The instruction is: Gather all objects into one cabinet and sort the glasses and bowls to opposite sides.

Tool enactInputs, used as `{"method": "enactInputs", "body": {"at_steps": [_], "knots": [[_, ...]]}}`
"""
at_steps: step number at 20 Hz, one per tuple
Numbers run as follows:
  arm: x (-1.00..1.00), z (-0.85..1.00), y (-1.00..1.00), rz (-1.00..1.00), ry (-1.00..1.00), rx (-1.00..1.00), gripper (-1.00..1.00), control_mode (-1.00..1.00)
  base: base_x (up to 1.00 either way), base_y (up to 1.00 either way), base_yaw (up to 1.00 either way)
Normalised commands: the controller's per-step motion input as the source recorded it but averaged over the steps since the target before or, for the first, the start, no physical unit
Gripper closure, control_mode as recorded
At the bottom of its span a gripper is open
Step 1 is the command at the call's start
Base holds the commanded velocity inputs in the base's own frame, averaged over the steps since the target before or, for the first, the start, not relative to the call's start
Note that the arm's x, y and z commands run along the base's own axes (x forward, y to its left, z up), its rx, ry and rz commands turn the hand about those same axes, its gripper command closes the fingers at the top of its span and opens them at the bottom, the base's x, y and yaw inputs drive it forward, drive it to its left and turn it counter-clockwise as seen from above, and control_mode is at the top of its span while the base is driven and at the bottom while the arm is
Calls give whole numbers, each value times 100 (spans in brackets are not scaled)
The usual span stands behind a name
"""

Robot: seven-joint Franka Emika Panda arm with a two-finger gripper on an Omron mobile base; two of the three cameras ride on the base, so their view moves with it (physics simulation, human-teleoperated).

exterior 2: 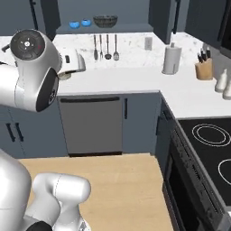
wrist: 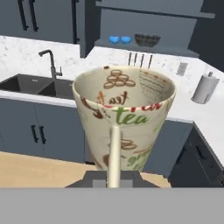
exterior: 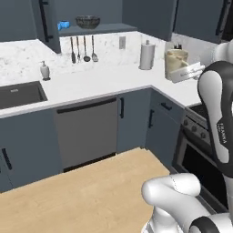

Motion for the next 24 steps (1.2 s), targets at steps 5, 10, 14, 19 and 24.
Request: {"method": "enactInputs", "body": {"at_steps": [5, 10, 14, 19, 24], "knots": [[0, 0, 0, 0, 0, 0, 100, 100, 100, -37, 31], [0, 0, 0, 0, 0, 0, 100, 100, 100, -41, 33], [0, 0, 0, 0, 0, 0, 100, 100, 88, -10, 7], [0, 0, 0, 0, 0, 0, 100, 100, 93, 0, 0], [0, 0, 0, 0, 0, 0, 100, 100, 83, 0, 0]]}}
